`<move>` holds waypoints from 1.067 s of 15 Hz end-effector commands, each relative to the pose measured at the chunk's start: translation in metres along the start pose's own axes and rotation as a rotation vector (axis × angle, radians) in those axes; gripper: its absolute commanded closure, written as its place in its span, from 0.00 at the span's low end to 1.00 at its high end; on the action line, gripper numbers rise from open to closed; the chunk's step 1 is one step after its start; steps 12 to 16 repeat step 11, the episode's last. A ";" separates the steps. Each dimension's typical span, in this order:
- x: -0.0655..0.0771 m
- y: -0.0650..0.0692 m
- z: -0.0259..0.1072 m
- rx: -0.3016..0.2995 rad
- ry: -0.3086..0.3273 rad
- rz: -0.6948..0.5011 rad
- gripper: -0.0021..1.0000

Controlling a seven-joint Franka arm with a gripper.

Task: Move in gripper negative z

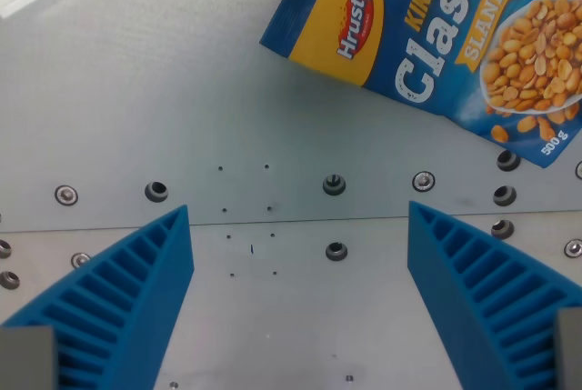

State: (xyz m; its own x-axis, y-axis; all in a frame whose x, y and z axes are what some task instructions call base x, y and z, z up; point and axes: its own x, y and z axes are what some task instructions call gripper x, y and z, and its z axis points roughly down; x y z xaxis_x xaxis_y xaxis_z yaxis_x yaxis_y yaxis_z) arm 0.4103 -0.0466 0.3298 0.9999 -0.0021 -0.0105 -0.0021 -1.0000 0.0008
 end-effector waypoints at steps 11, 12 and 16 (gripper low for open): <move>0.000 0.000 -0.057 0.000 0.005 0.000 0.00; 0.000 0.000 -0.057 0.000 0.005 0.000 0.00; 0.000 0.000 -0.057 0.000 0.005 0.000 0.00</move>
